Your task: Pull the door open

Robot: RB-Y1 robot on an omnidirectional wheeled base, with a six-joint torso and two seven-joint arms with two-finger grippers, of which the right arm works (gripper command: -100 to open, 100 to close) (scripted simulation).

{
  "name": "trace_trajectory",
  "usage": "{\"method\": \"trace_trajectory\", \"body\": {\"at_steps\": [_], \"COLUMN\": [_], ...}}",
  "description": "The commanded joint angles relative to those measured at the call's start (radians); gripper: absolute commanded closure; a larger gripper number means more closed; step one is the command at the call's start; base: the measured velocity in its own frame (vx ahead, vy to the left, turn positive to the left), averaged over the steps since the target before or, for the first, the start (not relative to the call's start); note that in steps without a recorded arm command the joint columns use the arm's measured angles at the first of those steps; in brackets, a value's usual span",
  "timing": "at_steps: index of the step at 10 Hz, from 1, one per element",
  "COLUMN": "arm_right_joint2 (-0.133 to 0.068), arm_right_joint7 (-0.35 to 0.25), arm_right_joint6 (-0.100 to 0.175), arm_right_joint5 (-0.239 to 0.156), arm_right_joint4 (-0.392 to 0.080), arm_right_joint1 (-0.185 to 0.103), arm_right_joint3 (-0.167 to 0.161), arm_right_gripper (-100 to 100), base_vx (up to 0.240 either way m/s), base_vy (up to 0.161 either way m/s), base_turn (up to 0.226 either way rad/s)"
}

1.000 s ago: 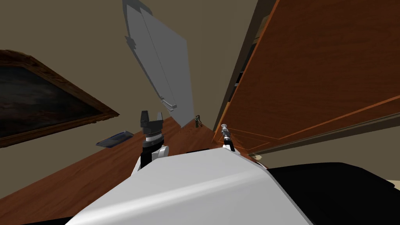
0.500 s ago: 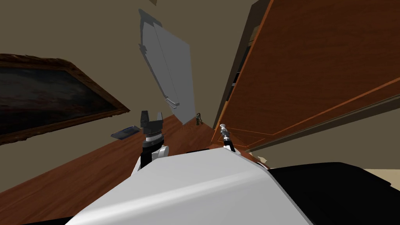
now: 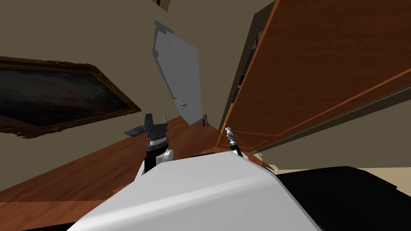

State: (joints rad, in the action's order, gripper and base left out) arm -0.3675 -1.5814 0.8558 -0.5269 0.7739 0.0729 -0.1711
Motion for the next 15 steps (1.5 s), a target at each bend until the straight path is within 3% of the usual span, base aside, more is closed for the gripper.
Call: {"method": "trace_trajectory", "body": {"at_steps": [1,5,7,15], "arm_right_joint2": [-0.013,-0.055,-0.056,-0.128], "arm_right_joint7": [-0.023,-0.082,-0.082,-0.173], "arm_right_joint6": [0.014,0.048,0.046,0.141], "arm_right_joint5": [0.011,0.038,0.040,0.070], "arm_right_joint4": [0.002,0.018,0.015,0.009], "arm_right_joint1": [0.011,0.042,0.042,0.097], "arm_right_joint3": [-0.022,-0.075,-0.078,-0.151], "arm_right_gripper": [100,100,100,100], "base_vx": [-0.226,-0.234,-0.145,-0.194], "base_vy": [-0.047,-0.028,-0.038,-0.041], "base_turn": [0.089,0.096,0.049,0.123]}}
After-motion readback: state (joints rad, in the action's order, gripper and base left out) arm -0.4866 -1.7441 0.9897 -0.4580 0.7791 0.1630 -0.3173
